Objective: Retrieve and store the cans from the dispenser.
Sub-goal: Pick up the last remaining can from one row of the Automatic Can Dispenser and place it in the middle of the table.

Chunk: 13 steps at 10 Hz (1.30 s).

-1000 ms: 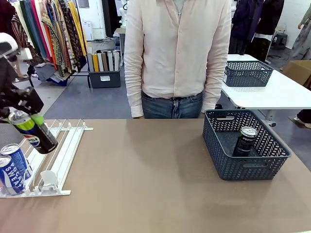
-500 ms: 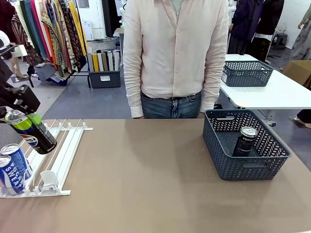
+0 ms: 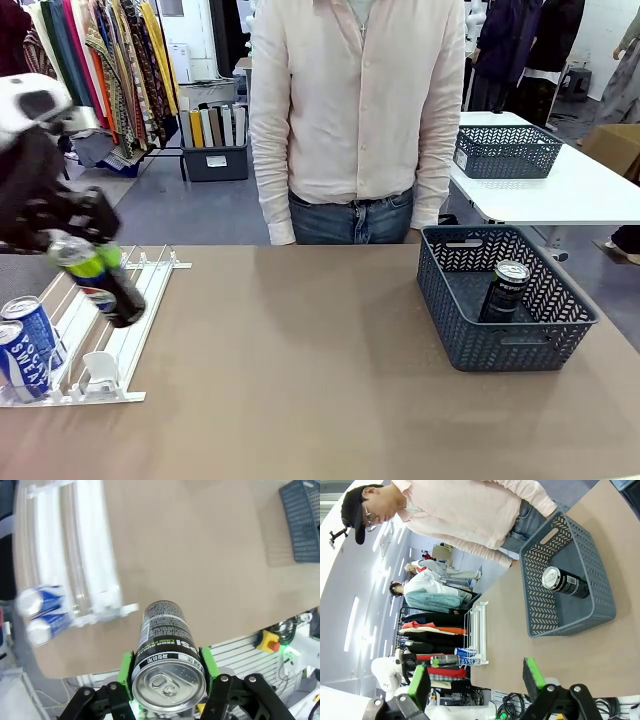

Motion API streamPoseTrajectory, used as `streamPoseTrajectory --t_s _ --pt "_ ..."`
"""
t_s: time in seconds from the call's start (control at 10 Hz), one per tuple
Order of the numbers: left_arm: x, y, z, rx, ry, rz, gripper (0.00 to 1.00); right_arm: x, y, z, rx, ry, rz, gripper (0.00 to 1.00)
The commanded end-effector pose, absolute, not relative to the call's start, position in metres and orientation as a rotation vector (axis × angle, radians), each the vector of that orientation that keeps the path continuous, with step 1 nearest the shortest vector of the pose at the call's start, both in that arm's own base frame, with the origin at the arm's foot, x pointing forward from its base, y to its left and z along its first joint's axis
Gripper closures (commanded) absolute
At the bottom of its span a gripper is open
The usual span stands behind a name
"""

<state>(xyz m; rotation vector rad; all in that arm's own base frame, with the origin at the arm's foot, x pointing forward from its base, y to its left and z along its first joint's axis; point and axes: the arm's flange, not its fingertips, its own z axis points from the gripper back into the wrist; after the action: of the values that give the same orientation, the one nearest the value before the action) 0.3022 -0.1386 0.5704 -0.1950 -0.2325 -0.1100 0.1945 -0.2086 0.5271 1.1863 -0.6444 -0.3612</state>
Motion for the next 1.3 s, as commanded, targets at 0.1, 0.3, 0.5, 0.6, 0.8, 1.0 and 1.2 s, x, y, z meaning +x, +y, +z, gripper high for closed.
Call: streamPoseTrajectory --t_s 0.1,0.3,0.5,0.6,0.8,1.0,1.2 --pt "0.360 -0.264 0.552 -0.151 -0.257 -0.174 1.00 0.196 -0.210 0.531 1.204 -0.678 -0.340 0.00" --pt "0.383 -0.331 0.532 -0.121 -0.271 -0.223 1.00 0.196 -0.210 0.531 1.204 -0.678 -0.340 0.00" --pt "0.404 -0.396 0.503 -0.043 -0.304 -0.257 1.00 0.196 -0.210 0.531 1.204 -0.678 -0.340 0.00" --pt "0.417 -0.414 0.488 0.001 -0.287 -0.278 1.00 0.196 -0.210 0.531 1.204 -0.678 -0.340 0.00" --pt "0.433 -0.427 0.462 0.011 -0.233 -0.303 1.00 0.196 -0.210 0.531 1.204 -0.678 -0.340 0.00" --pt "0.442 -0.421 0.442 0.009 -0.191 -0.286 1.00 0.196 -0.210 0.531 1.204 -0.678 -0.340 0.00" --pt "0.445 -0.415 0.432 0.007 -0.169 -0.294 1.00 0.196 -0.210 0.531 1.204 -0.678 -0.340 0.00"
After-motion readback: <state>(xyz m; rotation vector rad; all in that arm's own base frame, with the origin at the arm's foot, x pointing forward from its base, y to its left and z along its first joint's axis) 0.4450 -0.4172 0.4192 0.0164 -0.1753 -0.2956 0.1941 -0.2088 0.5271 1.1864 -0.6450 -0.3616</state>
